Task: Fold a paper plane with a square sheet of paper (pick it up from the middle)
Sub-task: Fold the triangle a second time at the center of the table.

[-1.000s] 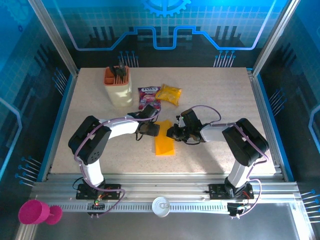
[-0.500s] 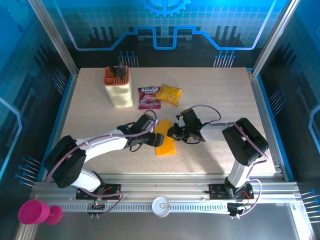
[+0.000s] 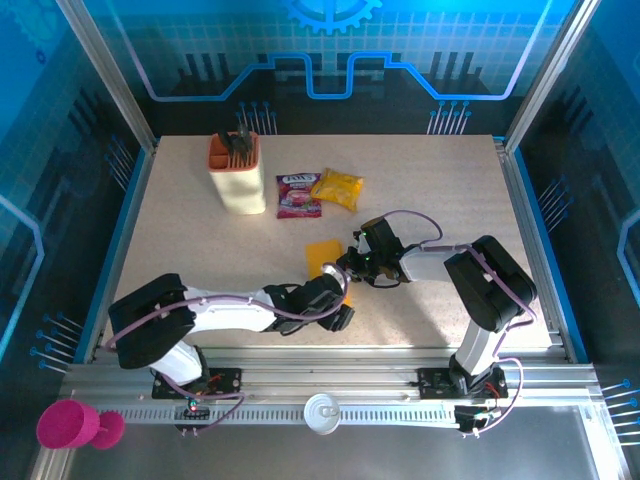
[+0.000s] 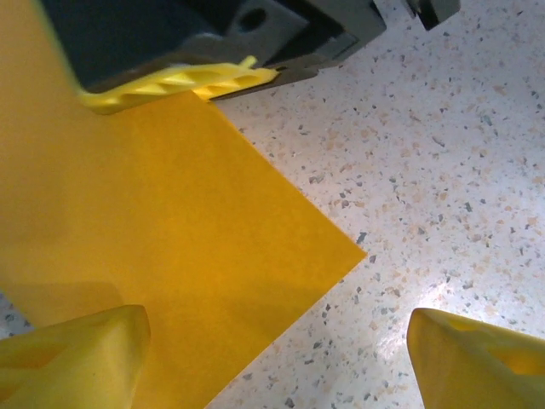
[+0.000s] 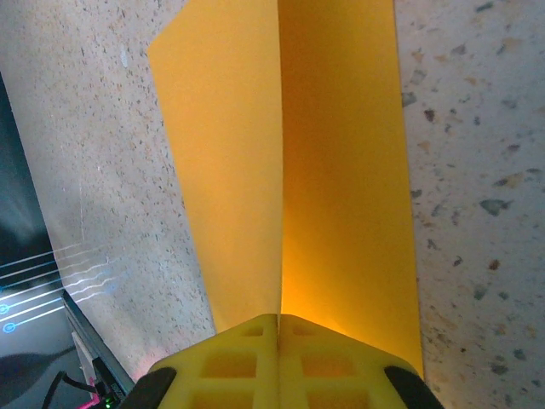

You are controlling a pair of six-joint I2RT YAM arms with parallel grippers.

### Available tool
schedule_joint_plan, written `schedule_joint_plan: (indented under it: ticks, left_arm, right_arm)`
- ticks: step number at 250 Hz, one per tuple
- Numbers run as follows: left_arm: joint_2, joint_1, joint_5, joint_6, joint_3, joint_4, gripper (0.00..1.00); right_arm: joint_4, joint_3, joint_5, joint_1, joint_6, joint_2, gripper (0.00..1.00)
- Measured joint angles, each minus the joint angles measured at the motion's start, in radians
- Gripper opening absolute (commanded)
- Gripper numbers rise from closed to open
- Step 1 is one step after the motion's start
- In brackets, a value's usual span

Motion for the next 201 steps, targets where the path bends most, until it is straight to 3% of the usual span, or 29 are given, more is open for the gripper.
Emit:
schedule_joint_plan:
  ticks: [44, 73, 122, 201]
  left_arm:
    - [0.046, -0.006, -0.093, 0.002, 0.034, 0.011, 0.80]
    - [0.047, -0.006, -0.141, 0.008, 0.040, 0.015, 0.73]
    - [0.047, -0.006, -0.171, 0.037, 0.041, 0.026, 0.45]
    - [0.019, -0.006, -0.165, 0.055, 0.040, 0.045, 0.15]
  right_arm:
    - [0.000, 0.000, 0.000, 0.000, 0.000, 0.000, 0.06]
    - [0.000, 0.000, 0.000, 0.001, 0.000, 0.000, 0.06]
    - [0.001, 0.000, 0.000, 0.002, 0.011, 0.000, 0.07]
    - [0.001, 0.000, 0.000, 0.004, 0.019, 0.002, 0.06]
